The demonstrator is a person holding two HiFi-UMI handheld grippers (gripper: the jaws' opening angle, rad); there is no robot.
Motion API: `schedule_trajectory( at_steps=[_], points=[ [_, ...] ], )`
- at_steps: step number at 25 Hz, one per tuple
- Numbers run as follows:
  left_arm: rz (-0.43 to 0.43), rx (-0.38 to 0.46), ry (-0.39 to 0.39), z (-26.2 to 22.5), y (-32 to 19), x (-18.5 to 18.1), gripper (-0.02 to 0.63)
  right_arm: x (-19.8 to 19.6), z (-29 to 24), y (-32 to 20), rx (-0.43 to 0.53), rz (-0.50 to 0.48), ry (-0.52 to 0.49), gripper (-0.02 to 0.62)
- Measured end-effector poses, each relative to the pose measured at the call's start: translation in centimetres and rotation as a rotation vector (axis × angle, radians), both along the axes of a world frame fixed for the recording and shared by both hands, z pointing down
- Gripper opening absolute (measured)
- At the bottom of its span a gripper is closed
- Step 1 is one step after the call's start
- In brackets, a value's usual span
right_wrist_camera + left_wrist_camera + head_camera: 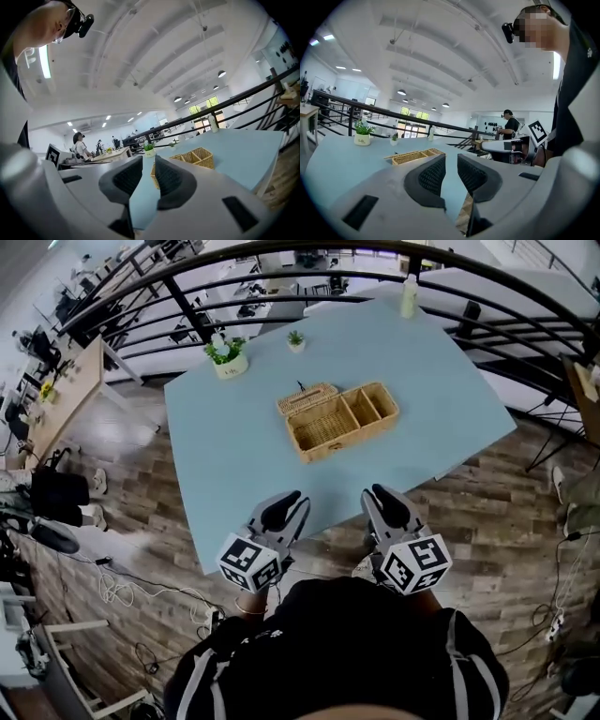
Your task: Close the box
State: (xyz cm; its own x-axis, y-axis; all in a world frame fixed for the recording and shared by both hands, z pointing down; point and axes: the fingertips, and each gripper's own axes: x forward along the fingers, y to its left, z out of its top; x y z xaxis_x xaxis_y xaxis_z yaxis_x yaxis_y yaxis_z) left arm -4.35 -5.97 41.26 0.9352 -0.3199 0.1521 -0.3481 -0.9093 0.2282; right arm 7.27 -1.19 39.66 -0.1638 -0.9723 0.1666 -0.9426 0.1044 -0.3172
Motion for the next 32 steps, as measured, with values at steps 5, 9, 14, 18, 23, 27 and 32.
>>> schedule_trajectory(
  at_steps=[5, 9, 14, 18, 23, 27, 32],
  points=[
    [-0.058, -0.021, 0.001, -0.6, -0.7, 2.7, 0.061, 3.2, -0.3, -1.1, -0.002, -0.050, -0.016, 0.084],
    [-0.088, -0.026, -0.007, -0.9, -1.0, 5.3, 0.061, 5.8, -0.2, -1.9, -0.002, -0.085, -0.022, 0.086],
    [-0.128, -0.031, -0.019, -0.8, -1.2, 7.4, 0.064, 8.5, 0.0, -2.7, 0.003, -0.121, -0.030, 0.087],
    [-0.169, -0.037, -0.022, -0.8, -1.7, 8.6, 0.066, 10.3, 0.1, -3.4, 0.004, -0.152, -0.030, 0.087],
    [-0.206, -0.037, -0.006, -0.8, -2.6, 10.3, 0.072, 11.9, 0.3, -4.4, 0.008, -0.190, -0.021, 0.089],
    [-0.239, -0.027, 0.010, -1.3, -3.4, 11.1, 0.074, 12.7, 0.3, -5.5, 0.008, -0.228, -0.006, 0.091],
    [-0.296, -0.032, 0.001, -1.3, -5.4, 10.2, 0.078, 12.4, 0.4, -7.8, 0.003, -0.278, -0.002, 0.094]
  ],
)
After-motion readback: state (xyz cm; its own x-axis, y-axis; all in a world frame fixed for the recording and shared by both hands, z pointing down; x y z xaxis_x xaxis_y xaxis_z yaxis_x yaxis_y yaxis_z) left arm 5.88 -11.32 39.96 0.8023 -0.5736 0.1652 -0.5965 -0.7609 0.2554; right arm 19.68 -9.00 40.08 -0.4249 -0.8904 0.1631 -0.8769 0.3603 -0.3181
